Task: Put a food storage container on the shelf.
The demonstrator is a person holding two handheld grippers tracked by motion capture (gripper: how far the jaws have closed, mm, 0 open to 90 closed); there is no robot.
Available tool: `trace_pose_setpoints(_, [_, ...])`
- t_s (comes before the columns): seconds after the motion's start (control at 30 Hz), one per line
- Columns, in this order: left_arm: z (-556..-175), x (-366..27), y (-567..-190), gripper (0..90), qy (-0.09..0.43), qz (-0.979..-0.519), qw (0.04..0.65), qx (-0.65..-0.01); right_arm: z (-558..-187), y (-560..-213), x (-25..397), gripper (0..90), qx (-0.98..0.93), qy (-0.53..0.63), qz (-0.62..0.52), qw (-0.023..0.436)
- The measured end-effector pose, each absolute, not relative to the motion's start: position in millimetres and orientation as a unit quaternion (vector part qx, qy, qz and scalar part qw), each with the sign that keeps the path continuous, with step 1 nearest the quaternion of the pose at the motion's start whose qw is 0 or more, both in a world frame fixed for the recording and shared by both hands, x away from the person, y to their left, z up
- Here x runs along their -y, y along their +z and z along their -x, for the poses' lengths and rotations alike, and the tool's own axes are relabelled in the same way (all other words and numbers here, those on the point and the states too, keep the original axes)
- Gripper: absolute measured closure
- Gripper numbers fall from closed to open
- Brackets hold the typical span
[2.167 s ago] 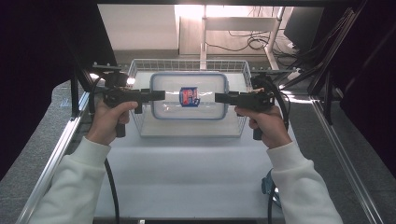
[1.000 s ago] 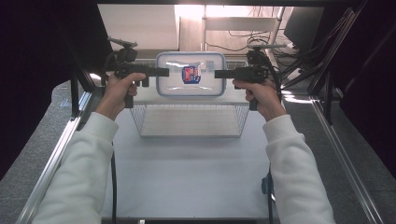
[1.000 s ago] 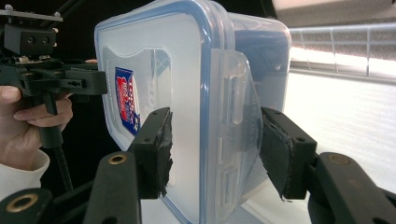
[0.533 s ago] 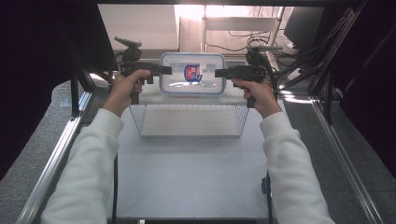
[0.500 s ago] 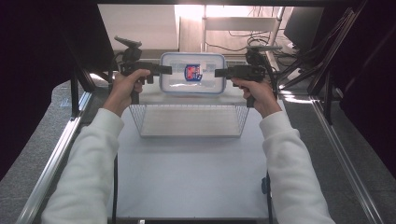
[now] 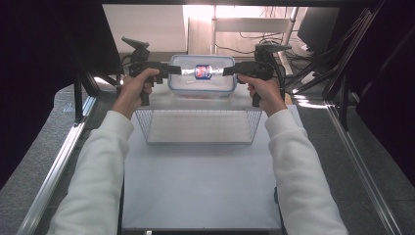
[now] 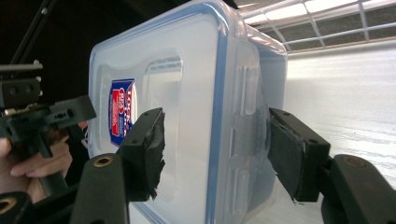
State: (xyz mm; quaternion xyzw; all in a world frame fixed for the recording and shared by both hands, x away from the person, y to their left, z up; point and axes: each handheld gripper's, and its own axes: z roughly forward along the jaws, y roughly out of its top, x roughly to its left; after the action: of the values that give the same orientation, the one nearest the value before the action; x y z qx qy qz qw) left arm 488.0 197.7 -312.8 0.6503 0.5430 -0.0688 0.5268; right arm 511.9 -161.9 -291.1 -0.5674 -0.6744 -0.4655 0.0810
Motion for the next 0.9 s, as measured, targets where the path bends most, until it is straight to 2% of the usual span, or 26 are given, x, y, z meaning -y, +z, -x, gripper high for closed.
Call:
trace_pose_setpoints(0.57, [-499.3, -196.8, -322.4, 40.0, -0.088, -0.625, 0.529, -0.567, -515.1, -297.9, 155.9, 35.9, 0.633, -0.462, 0.616, 0.076])
trace_pose_setpoints(0.9, [-500.3, -195.9, -327.7, 38.6, -0.082, -0.617, 0.536, -0.571, -516.6, -302.6, 153.7, 34.0, 0.62, -0.459, 0.631, 0.077])
